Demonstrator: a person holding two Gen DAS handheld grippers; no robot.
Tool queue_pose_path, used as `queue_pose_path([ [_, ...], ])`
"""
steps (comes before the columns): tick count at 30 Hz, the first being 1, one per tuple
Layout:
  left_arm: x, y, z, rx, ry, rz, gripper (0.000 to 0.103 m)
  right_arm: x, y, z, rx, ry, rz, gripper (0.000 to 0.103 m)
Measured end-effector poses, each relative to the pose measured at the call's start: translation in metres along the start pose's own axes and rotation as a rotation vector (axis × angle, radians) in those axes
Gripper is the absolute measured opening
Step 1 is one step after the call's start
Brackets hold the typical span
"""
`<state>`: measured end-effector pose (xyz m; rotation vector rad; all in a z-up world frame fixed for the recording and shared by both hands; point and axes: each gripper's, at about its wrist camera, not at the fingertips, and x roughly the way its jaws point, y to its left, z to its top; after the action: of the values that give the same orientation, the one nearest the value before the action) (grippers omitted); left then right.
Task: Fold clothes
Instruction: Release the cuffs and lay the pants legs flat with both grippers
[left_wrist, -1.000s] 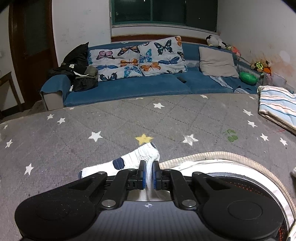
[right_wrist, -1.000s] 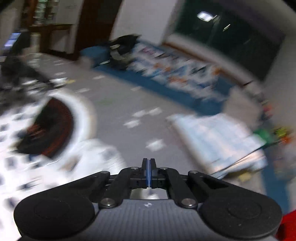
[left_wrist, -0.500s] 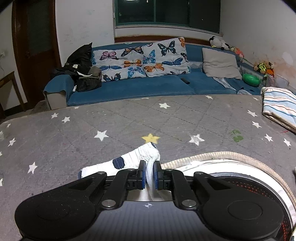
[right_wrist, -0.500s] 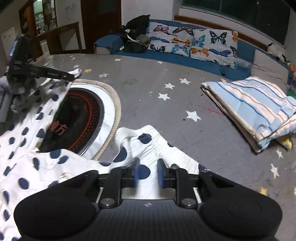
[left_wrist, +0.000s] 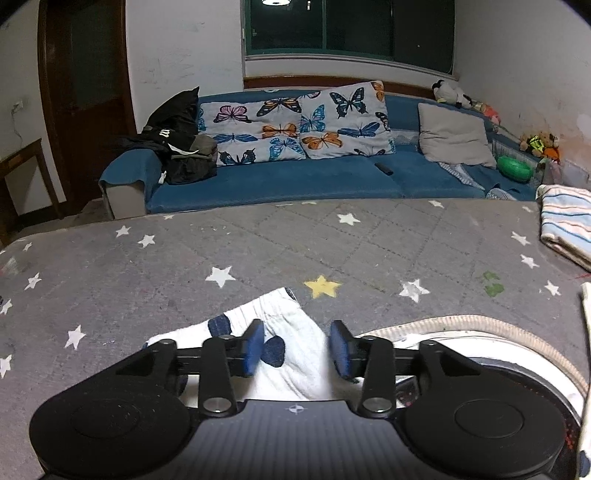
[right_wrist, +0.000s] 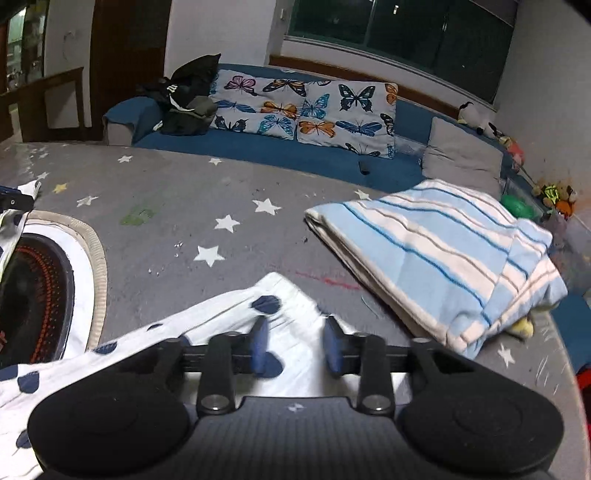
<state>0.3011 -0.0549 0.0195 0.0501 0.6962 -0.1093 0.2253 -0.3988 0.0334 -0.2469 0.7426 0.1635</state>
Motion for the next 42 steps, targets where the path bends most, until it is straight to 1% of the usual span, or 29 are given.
queue_pose_path([
  [2,-0.009,0.003,-0.001,-0.003,-0.008,-0.008,0.050,-0.006,0.000,0.003,0.003,-0.005,0.023,0.043],
  [3,-0.014,0.004,-0.001,-0.004,-0.014,-0.013,0.052,-0.011,0.001,0.004,0.003,-0.012,0.037,0.045],
  [4,-0.020,0.006,-0.002,-0.005,-0.019,-0.017,0.054,-0.017,0.003,0.005,0.000,-0.019,0.049,0.050],
  [5,-0.025,0.007,-0.002,-0.006,-0.024,-0.022,0.054,-0.023,0.004,0.004,-0.007,-0.019,0.064,0.053],
  [7,-0.037,0.010,-0.004,-0.009,-0.032,-0.035,0.054,-0.034,0.007,0.002,-0.019,-0.018,0.090,0.054],
  [9,-0.055,0.007,-0.012,0.006,-0.027,-0.070,0.054,-0.050,0.013,-0.005,-0.029,-0.003,0.126,0.055],
  [12,-0.086,-0.007,-0.031,0.066,-0.028,-0.143,0.054,-0.069,0.020,-0.018,-0.053,0.010,0.140,0.059],
  [16,-0.131,-0.036,-0.058,0.131,-0.015,-0.287,0.054,-0.090,0.016,-0.035,-0.032,0.022,0.119,0.060],
  [21,-0.194,-0.088,-0.093,0.245,-0.016,-0.481,0.054,-0.108,0.004,-0.052,0.004,0.025,0.090,0.060],
  [24,-0.224,-0.122,-0.114,0.291,-0.003,-0.585,0.054,-0.116,-0.001,-0.062,0.014,0.027,0.082,0.061],
  [28,-0.250,-0.161,-0.141,0.356,0.016,-0.687,0.054,-0.122,-0.003,-0.072,0.020,0.026,0.072,0.061],
  [33,-0.254,-0.199,-0.170,0.449,0.047,-0.681,0.054,-0.131,-0.010,-0.078,0.023,0.024,0.058,0.062],
  [35,-0.248,-0.206,-0.175,0.469,0.059,-0.657,0.053,-0.133,-0.014,-0.079,0.026,0.019,0.056,0.062],
  [36,-0.245,-0.208,-0.177,0.476,0.065,-0.645,0.049,-0.133,-0.015,-0.079,0.028,0.016,0.056,0.062],
  [37,-0.242,-0.209,-0.179,0.478,0.074,-0.641,0.037,-0.132,-0.017,-0.078,0.029,0.015,0.057,0.062],
  [38,-0.238,-0.211,-0.180,0.480,0.085,-0.638,0.028,-0.131,-0.018,-0.078,0.030,0.014,0.059,0.062],
  [39,-0.234,-0.210,-0.181,0.479,0.104,-0.639,0.013,-0.129,-0.018,-0.077,0.029,0.013,0.063,0.062],
  [40,-0.231,-0.209,-0.181,0.476,0.117,-0.645,0.008,-0.127,-0.017,-0.076,0.028,0.013,0.068,0.062],
  [41,-0.230,-0.206,-0.180,0.472,0.122,-0.670,0.006,-0.124,-0.017,-0.075,0.027,0.012,0.073,0.062],
  [42,-0.232,-0.201,-0.178,0.467,0.118,-0.713,0.005,-0.121,-0.015,-0.073,0.024,0.010,0.078,0.062],
])
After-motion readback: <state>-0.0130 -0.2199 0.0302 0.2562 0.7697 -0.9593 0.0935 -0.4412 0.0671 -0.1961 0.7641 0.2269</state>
